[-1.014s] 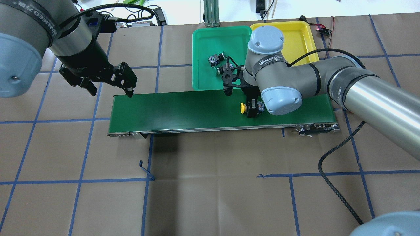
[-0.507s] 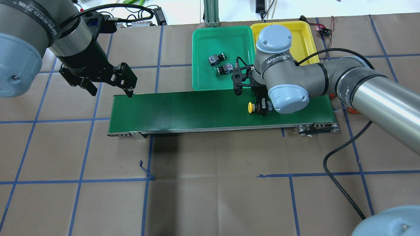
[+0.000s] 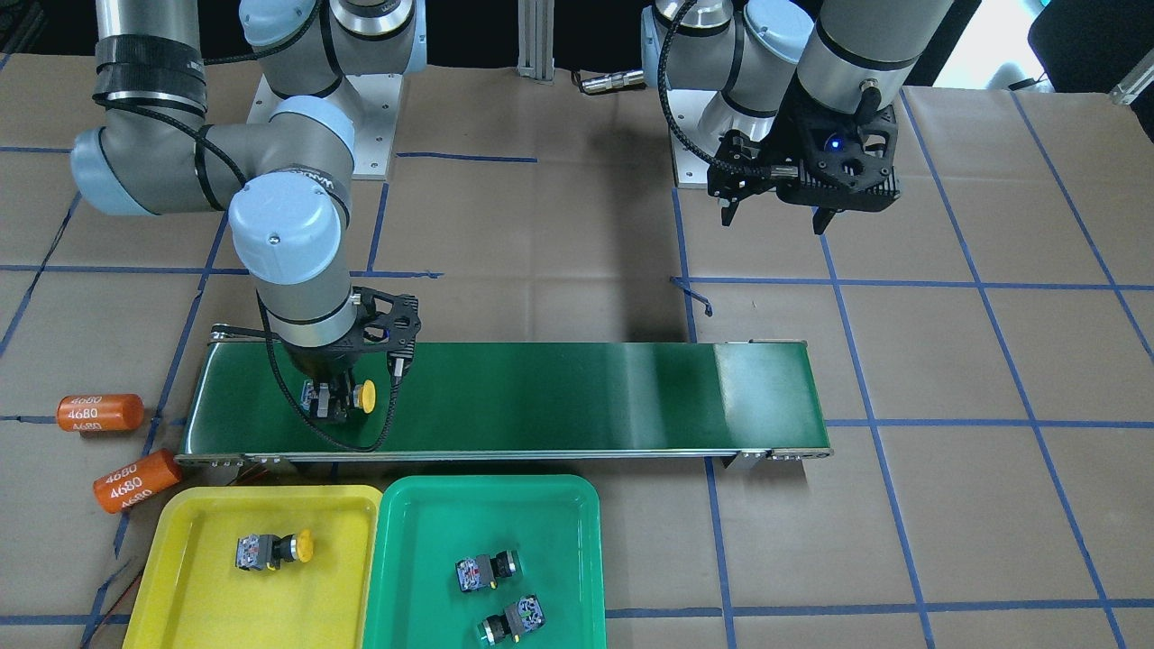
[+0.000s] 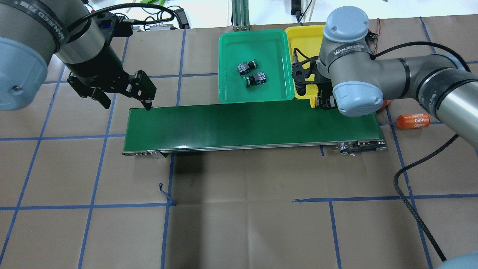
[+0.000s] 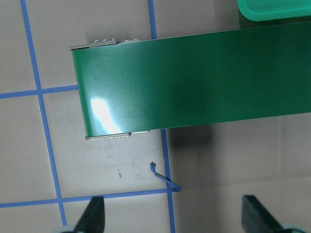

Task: Sort buttons by color to trays
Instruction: 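Place the yellow button in the yellow tray with the right gripper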

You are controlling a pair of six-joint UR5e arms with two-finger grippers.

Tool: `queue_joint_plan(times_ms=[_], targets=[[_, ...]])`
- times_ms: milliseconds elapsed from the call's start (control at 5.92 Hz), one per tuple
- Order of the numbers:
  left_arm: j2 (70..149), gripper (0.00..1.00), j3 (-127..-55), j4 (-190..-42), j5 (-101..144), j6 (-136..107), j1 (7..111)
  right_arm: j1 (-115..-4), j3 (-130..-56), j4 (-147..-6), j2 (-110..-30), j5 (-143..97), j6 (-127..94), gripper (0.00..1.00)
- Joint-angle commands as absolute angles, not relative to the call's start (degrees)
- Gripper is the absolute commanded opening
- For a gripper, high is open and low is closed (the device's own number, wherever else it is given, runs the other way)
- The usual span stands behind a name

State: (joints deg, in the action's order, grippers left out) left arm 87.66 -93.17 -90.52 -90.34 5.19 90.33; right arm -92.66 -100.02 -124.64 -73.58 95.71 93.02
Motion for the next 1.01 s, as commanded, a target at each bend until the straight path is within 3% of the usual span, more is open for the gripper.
queue_joint_plan(times_ms=[0,507,676,845], targets=[[87.63,0.99,-93.08,-90.44,-90.44,5.1,90.35,-91.85,-88.32,-125.24,-66.51,95.1,97.29,0.09],[87.63,0.99,-93.08,-90.53,-90.53,5.1,90.35,-89.4,-72.45,-129.79,-49.01,94.92,100.18,0.09],[87.63,0.99,-93.08,-90.53,-90.53,5.1,90.35,-87.82,-72.42,-130.6,-46.52,92.14,100.37,0.41],[87.63,0.99,-93.08,-90.35,-90.44,5.18,90.26,-87.72,-72.25,-130.34,-46.93,91.85,99.94,0.99]])
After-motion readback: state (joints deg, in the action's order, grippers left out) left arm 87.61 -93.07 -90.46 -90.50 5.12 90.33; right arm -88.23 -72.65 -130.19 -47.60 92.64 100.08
